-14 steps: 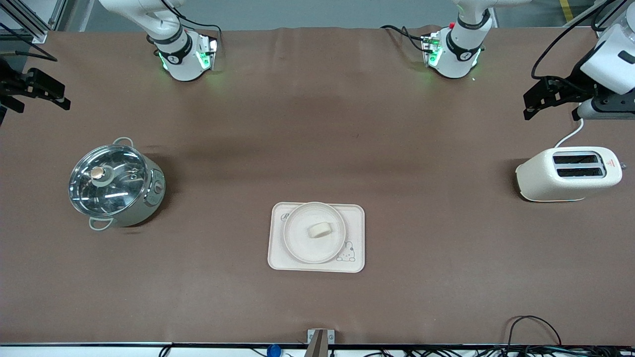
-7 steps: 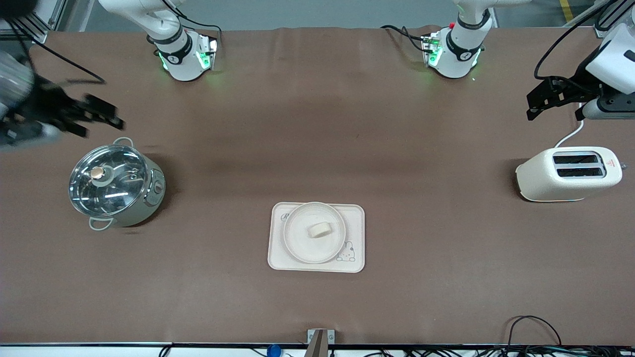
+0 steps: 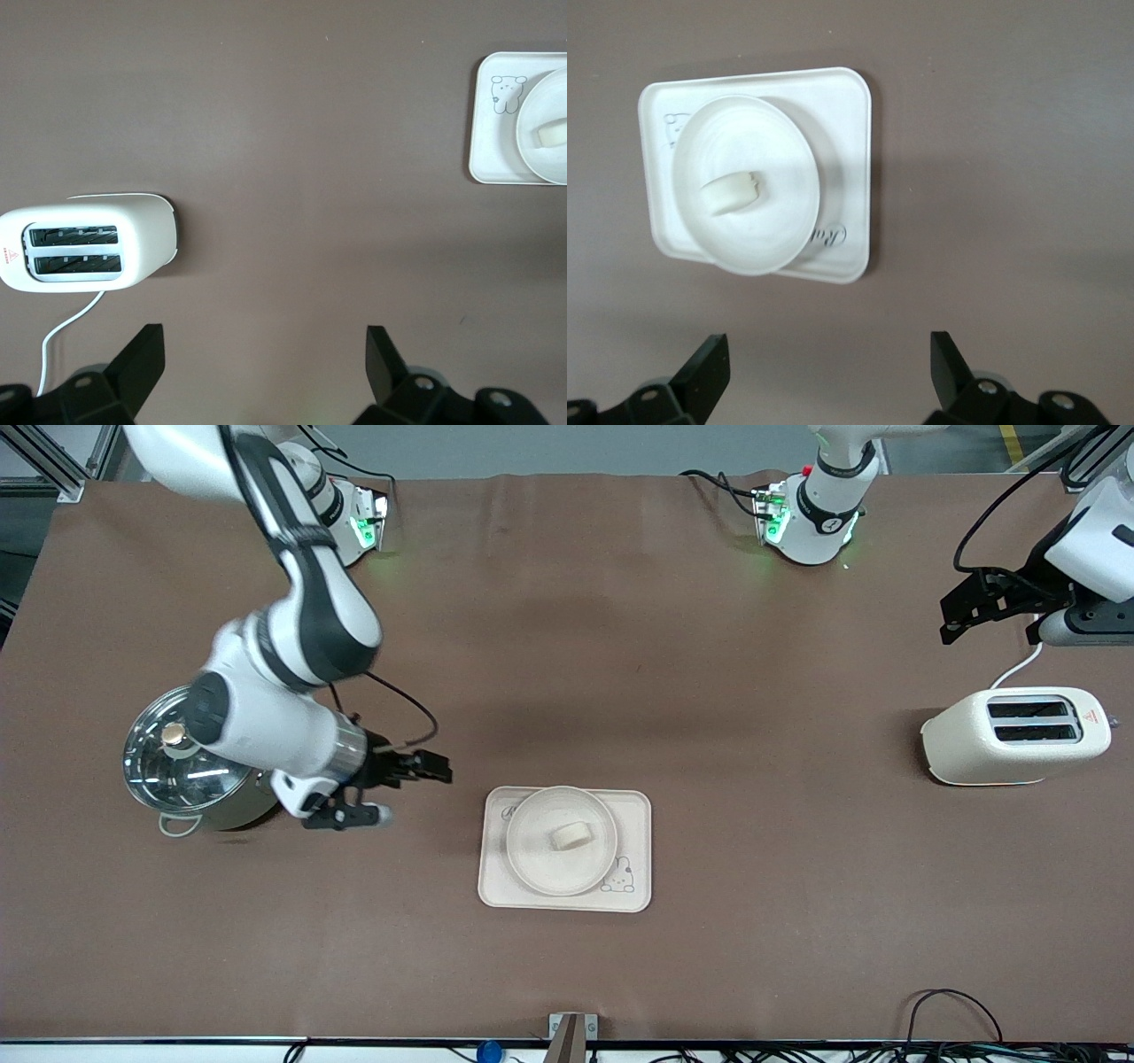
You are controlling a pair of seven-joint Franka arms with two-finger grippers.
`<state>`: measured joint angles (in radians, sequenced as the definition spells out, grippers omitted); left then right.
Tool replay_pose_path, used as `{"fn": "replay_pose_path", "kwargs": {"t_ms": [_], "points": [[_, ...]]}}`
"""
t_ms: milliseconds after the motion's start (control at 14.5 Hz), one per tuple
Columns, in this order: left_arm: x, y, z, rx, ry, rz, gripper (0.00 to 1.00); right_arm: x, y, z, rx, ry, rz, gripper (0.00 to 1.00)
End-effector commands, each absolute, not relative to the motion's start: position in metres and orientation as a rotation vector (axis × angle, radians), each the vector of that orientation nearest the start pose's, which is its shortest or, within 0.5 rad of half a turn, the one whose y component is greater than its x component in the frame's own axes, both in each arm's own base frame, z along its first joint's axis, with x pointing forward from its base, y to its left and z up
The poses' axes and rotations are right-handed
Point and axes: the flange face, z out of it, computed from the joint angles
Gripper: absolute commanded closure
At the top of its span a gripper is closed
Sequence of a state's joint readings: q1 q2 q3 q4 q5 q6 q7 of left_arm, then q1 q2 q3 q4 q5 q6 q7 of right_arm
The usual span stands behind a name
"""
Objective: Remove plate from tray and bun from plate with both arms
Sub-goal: 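Reach the right gripper down to the rim of the white plate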
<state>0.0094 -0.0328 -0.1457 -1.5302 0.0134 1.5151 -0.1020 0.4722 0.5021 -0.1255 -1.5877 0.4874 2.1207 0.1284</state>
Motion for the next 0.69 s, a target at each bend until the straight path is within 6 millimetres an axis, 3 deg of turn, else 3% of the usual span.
{"fn": "replay_pose_path", "kwargs": {"t_ms": [0,207,483,621], "points": [[0.538,-0.071,0.656,-3.124,0.065,-0.027,0.00,0.659,0.300,0.311,-2.787,0.026,0.025,0.00],[0.538,-0.071,0.655,-3.124,0.065,-0.024,0.00,0.668,0.307,0.260,-2.734,0.155,-0.044,0.00],[0.539,-0.070,0.653,-3.124,0.061,-0.017,0.00,0.664,0.325,0.226,-2.705,0.200,-0.029,0.07],[0.539,-0.071,0.653,-3.124,0.063,-0.017,0.00,0.660,0.341,0.211,-2.713,0.185,-0.065,0.19]]}}
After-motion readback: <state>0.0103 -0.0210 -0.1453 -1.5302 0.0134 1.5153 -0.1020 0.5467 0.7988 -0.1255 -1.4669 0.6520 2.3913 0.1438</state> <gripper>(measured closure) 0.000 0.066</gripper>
